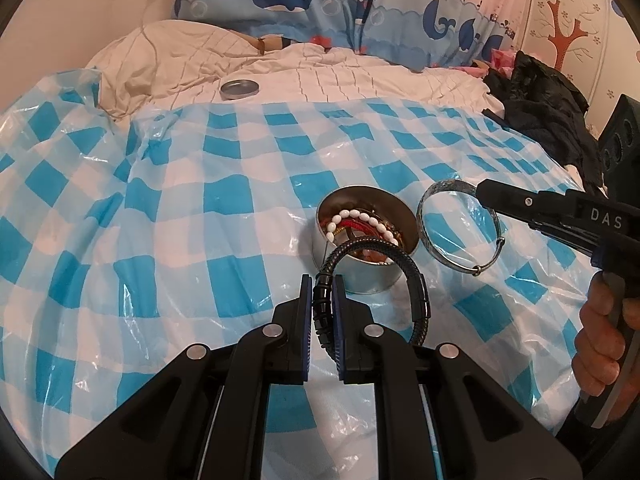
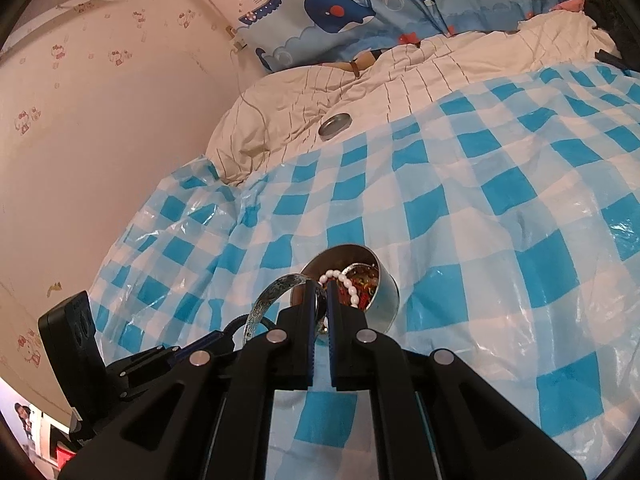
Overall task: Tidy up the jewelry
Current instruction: 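Carry the black braided bracelet over the tin while the right gripper carries the bangle there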
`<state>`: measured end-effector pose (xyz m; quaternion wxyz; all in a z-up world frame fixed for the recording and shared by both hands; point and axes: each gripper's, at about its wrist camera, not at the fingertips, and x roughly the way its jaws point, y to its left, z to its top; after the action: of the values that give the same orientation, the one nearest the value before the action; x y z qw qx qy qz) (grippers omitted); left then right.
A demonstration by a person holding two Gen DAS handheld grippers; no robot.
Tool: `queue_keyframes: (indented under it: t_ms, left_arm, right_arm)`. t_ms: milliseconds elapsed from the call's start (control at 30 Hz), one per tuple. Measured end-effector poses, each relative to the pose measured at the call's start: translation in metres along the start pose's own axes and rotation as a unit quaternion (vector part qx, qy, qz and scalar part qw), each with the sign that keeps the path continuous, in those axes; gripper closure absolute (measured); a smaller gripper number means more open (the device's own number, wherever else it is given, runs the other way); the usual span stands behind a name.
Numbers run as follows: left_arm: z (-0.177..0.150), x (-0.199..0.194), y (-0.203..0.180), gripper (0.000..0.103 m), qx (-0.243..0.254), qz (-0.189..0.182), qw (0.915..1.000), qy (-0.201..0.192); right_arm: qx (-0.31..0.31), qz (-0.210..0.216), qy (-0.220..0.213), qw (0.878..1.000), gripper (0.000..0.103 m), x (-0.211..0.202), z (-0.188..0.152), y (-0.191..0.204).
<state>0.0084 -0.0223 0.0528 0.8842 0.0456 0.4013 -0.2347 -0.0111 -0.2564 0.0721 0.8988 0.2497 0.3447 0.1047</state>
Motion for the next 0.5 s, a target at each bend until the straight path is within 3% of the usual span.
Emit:
queue_keyframes:
  t_ms: [500]
  left_arm:
    - [0.022,0.016,-0.011,0.095,-0.007,-0.009,0.9999,-0.010]
  right_arm:
    - [0.015,0.004,-0.014,1.000,0.097,-0.004,0.012,-0.018]
